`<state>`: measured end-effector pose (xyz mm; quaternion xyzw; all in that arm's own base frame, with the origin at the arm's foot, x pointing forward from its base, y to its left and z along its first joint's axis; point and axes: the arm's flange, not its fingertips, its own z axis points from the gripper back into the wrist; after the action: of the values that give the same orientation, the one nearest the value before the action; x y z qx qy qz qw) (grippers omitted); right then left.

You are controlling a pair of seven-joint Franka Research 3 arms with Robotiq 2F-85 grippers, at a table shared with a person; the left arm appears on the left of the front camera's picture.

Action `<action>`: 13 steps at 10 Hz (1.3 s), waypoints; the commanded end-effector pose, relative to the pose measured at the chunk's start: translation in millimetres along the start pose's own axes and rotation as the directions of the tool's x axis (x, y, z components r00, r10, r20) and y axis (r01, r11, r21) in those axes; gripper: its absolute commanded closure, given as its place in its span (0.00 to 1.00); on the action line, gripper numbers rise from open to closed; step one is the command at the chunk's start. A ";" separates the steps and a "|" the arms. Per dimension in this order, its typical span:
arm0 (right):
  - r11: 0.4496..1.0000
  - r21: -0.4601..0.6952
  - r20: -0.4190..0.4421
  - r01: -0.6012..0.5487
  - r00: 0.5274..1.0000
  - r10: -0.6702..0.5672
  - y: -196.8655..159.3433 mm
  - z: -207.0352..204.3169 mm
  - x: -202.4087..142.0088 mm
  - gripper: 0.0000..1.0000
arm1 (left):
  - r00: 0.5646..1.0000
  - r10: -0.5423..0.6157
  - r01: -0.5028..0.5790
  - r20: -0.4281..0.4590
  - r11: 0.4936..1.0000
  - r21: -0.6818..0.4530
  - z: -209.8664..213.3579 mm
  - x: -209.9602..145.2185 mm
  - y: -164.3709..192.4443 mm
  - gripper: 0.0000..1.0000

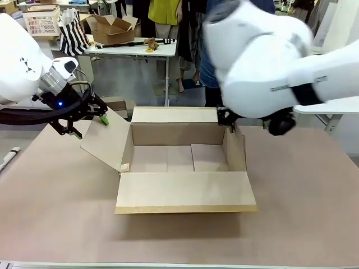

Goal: Pack the gift set into the box.
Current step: Place both hands on the side flaps of the Package Box and spread them outward.

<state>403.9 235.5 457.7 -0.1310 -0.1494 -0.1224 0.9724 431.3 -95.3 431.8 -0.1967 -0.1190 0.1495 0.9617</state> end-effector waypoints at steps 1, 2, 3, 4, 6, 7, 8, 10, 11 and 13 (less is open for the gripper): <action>0.994 0.092 -0.091 0.058 0.995 -0.050 -43.6 -27.1 2.5 0.00 | 1.000 -0.003 0.003 0.003 1.000 0.004 0.8 -0.2 1.3 0.00; 0.985 0.131 -0.077 0.108 0.992 -0.098 -59.7 -37.9 6.5 0.00 | 1.000 -0.003 0.003 0.003 1.000 0.004 0.8 -0.2 1.3 0.00; 0.968 0.217 -0.053 0.123 0.992 -0.115 -72.9 -46.4 9.2 0.00 | 1.000 -0.003 0.003 0.003 1.000 0.004 0.8 -0.2 1.3 0.00; 0.937 0.332 -0.031 0.106 0.994 -0.101 -85.9 -57.3 12.5 0.00 | 1.000 -0.003 0.003 0.003 1.000 0.004 0.8 -0.2 1.3 0.00; 0.881 0.458 -0.079 0.117 0.993 -0.090 -98.0 -94.2 19.5 0.00 | 1.000 -0.003 0.003 0.003 1.000 0.004 0.8 -0.2 1.3 0.00; 0.948 0.274 -0.041 0.162 0.987 -0.157 -84.1 -58.0 20.5 0.00 | 1.000 -0.003 0.003 0.003 1.000 0.004 0.8 -0.2 1.3 0.00; 0.948 0.274 -0.041 0.162 0.987 -0.157 -84.1 -58.0 20.5 0.00 | 1.000 -0.003 0.003 0.003 1.000 0.004 0.8 -0.2 1.3 0.00; 0.948 0.274 -0.041 0.162 0.987 -0.157 -84.1 -58.0 20.5 0.00 | 1.000 -0.003 0.003 0.003 1.000 0.004 0.8 -0.2 1.3 0.00; 0.948 0.274 -0.041 0.162 0.987 -0.157 -84.1 -58.0 20.5 0.00 | 1.000 -0.003 0.003 0.003 1.000 0.004 0.8 -0.2 1.3 0.00; 0.948 0.274 -0.041 0.162 0.987 -0.157 -84.1 -58.0 20.5 0.00 | 1.000 -0.003 0.003 0.003 1.000 0.004 0.8 -0.2 1.3 0.00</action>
<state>412.2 134.4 425.1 0.0288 -0.1637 -0.1672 0.9718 431.3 -95.3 431.6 -0.1966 -0.1189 0.1496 0.9617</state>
